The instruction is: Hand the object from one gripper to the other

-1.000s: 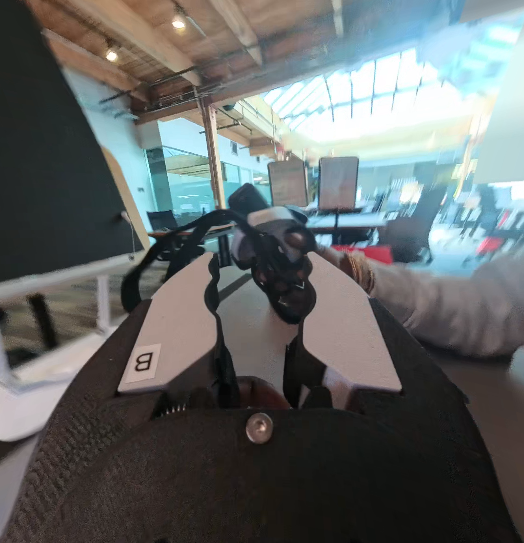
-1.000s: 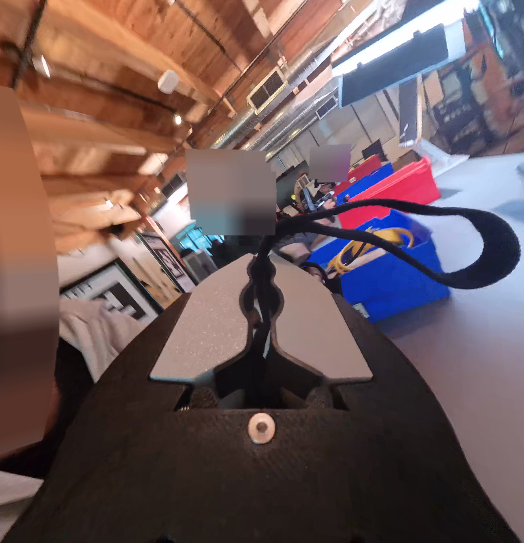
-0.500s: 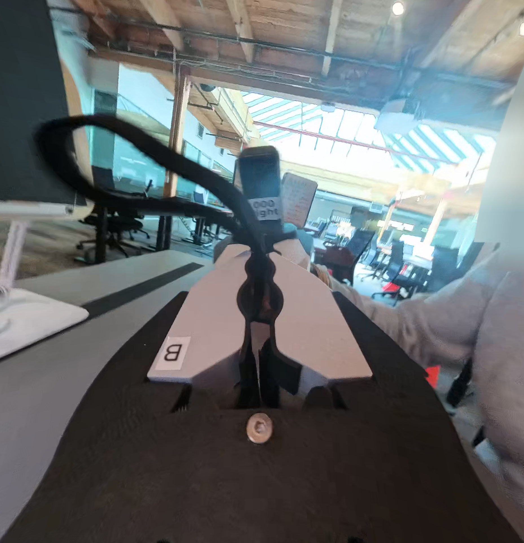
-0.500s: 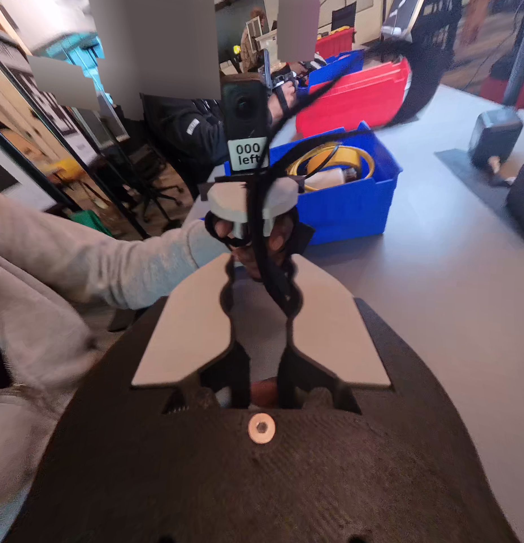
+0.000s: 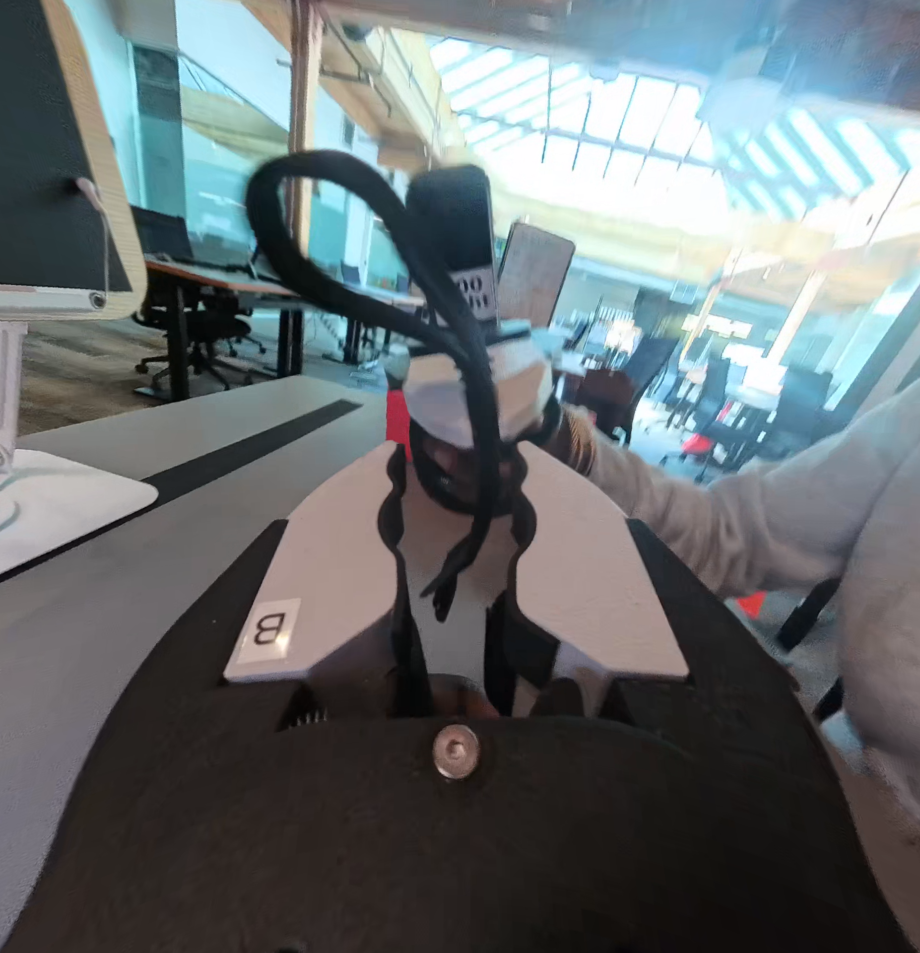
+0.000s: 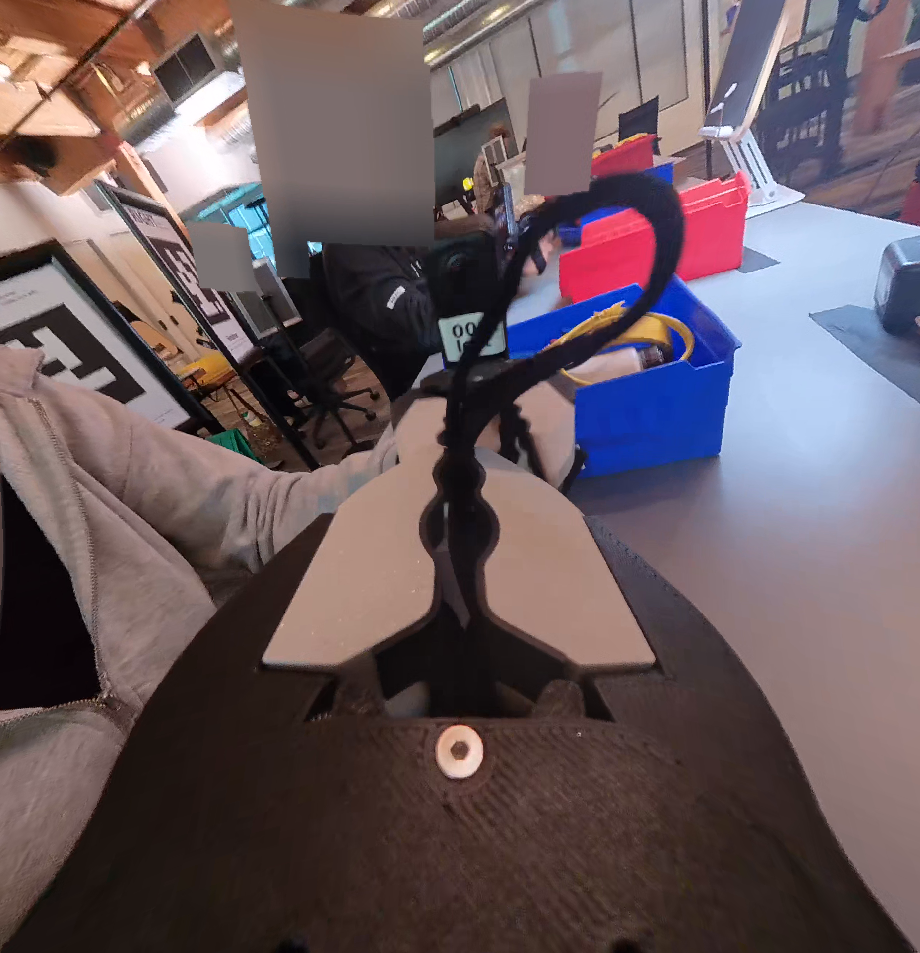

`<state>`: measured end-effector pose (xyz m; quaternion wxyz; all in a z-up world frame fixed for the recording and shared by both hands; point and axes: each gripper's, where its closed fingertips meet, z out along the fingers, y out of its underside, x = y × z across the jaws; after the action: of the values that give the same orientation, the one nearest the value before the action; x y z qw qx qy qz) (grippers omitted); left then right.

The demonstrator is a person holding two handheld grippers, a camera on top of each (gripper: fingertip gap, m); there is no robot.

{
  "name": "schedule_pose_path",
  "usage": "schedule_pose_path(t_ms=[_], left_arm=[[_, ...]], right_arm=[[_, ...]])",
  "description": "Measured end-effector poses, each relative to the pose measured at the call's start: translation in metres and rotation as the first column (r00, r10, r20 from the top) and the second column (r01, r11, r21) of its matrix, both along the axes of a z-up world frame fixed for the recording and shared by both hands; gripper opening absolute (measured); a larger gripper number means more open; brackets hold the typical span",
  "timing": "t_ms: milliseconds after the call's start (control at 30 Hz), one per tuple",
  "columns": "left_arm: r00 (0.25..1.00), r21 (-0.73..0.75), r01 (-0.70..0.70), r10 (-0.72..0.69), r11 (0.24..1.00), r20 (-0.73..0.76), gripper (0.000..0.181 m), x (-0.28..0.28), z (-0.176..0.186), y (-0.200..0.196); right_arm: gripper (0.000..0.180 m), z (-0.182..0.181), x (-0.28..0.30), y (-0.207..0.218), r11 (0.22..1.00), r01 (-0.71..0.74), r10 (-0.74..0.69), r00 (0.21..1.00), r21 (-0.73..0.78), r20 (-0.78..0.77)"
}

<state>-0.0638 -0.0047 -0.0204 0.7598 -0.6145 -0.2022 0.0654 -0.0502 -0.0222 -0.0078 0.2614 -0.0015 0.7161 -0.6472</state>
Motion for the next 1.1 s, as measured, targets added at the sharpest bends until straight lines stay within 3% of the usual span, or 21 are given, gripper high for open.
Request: schedule_pose_path(t_ms=[133,233,300,400,500,567,667,800,867,933,1100], left_arm=[[0.997,0.107,0.067,-0.072,0.992,0.039,0.038,0.006,0.012,-0.002],[0.993,0.162,0.112,-0.114,0.980,0.008,0.008,0.012,0.019,-0.003],[0.995,0.142,0.101,-0.101,0.985,-0.006,0.005,0.012,0.018,-0.004],[1.000,0.070,0.028,-0.027,0.997,-0.014,0.005,0.004,0.010,-0.005],[1.000,-0.034,-0.028,0.028,0.999,-0.008,0.005,-0.003,-0.003,-0.003],[0.999,-0.095,-0.035,0.034,0.995,-0.012,0.005,-0.004,-0.011,0.003],[0.999,-0.146,-0.027,0.024,0.989,-0.023,0.007,-0.002,-0.017,0.010],[1.000,-0.096,-0.010,0.008,0.995,-0.023,0.043,0.000,-0.012,0.007],[0.999,-0.002,0.018,-0.018,1.000,-0.029,0.049,0.004,0.001,0.003],[0.998,0.102,0.061,-0.057,0.993,-0.041,0.049,0.011,0.015,-0.001],[0.995,0.151,0.082,-0.072,0.985,-0.074,0.013,0.015,0.023,-0.005]], right_arm=[[0.007,-0.014,0.007,-0.002,0.997,-0.034,0.038,0.997,0.073,-0.062],[0.007,-0.028,0.013,-0.005,0.987,-0.057,0.073,0.991,0.148,-0.108],[0.007,-0.029,0.015,-0.005,0.986,-0.064,0.081,0.991,0.155,-0.106],[0.043,-0.029,0.008,-0.004,0.985,-0.028,0.045,0.994,0.172,-0.096],[0.049,-0.016,-0.003,-0.004,0.993,0.037,-0.030,0.997,0.112,-0.068],[0.042,-0.009,-0.007,-0.007,0.995,0.082,-0.078,0.994,0.061,-0.070],[0.006,-0.011,-0.009,-0.010,0.991,0.122,-0.113,0.985,0.058,-0.129],[0.005,-0.008,-0.006,-0.003,0.995,0.082,-0.075,0.989,0.051,-0.130],[0.005,-0.006,-0.001,-0.001,0.999,0.032,-0.028,0.995,0.044,-0.092],[0.005,-0.014,0.005,-0.001,0.996,-0.012,0.019,0.997,0.090,-0.078],[0.006,-0.030,0.018,-0.007,0.984,-0.070,0.085,0.992,0.164,-0.089]])
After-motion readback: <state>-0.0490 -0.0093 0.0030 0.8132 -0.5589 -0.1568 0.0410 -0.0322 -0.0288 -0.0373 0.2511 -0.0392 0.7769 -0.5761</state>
